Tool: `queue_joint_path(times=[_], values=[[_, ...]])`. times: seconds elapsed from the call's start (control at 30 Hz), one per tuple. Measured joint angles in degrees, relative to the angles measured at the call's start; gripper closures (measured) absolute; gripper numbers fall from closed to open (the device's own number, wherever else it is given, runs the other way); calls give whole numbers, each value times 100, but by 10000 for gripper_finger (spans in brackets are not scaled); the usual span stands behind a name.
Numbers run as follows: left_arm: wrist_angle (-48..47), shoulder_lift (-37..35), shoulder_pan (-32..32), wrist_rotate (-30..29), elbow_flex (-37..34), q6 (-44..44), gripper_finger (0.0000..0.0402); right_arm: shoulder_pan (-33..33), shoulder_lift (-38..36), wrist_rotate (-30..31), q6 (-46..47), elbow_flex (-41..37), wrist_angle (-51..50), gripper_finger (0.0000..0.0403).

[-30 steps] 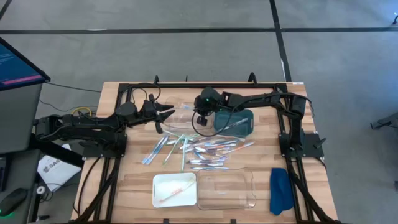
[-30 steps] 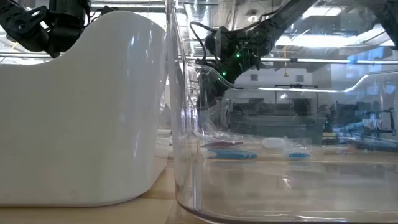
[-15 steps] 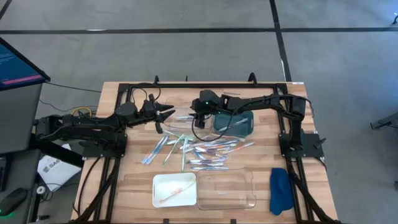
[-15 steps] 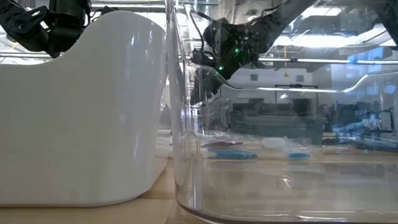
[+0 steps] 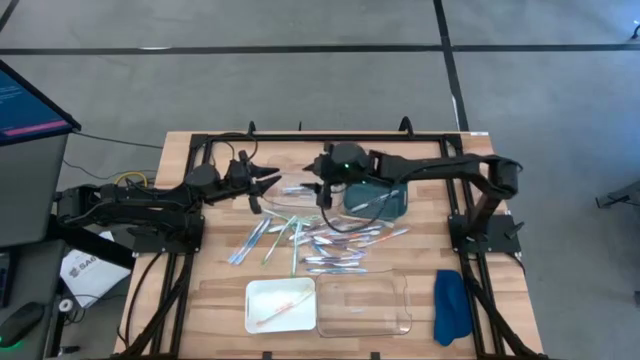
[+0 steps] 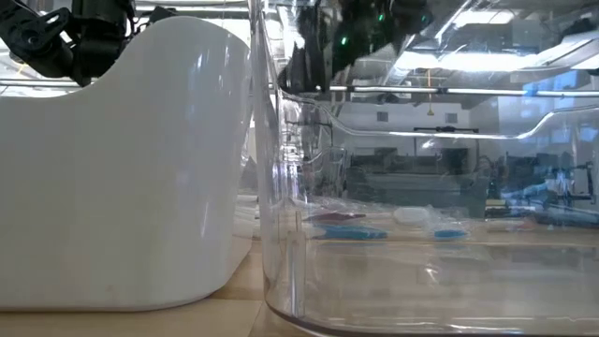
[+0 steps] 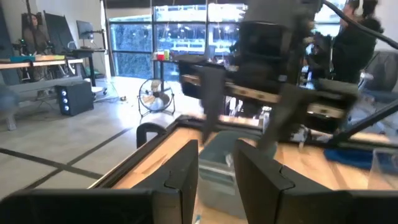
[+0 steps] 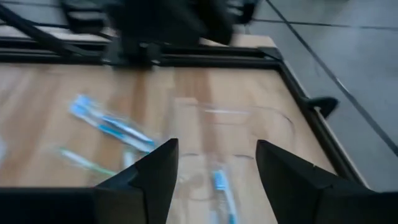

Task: Pick & Place Toothbrushes
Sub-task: Put the green toothbrush into the bottom transparent bin

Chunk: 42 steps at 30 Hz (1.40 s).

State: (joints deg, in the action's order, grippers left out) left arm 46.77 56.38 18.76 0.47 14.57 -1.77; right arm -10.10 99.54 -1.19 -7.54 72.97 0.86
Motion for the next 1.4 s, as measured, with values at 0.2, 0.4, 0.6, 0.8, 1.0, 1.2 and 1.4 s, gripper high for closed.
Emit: queue_joint_path(times=[0.2,0.4,0.6,0.8,1.0,1.2,1.4], values=[[753,0,-330,16,0,-229,307,549,-439,-5,8,2,-536,207],[1424,-1,-681,840,336,-551,307,1161,-832,-9,-12,2,-908,224],[1395,219,-1172,1057,1419,-919,307,1644,-1005,-7,-49,4,-1181,238],[651,777,-1946,1559,2054,-923,307,1903,-1005,-3,-244,4,-1475,246],[185,854,-2052,1911,2430,-543,307,1620,-1005,28,-782,4,-1739,247],[-129,857,-1851,1893,2428,-18,307,1244,-1009,26,-544,4,-2428,244],[-179,1065,-1490,1841,2421,-5,307,1053,-1057,26,-505,4,-3213,244]])
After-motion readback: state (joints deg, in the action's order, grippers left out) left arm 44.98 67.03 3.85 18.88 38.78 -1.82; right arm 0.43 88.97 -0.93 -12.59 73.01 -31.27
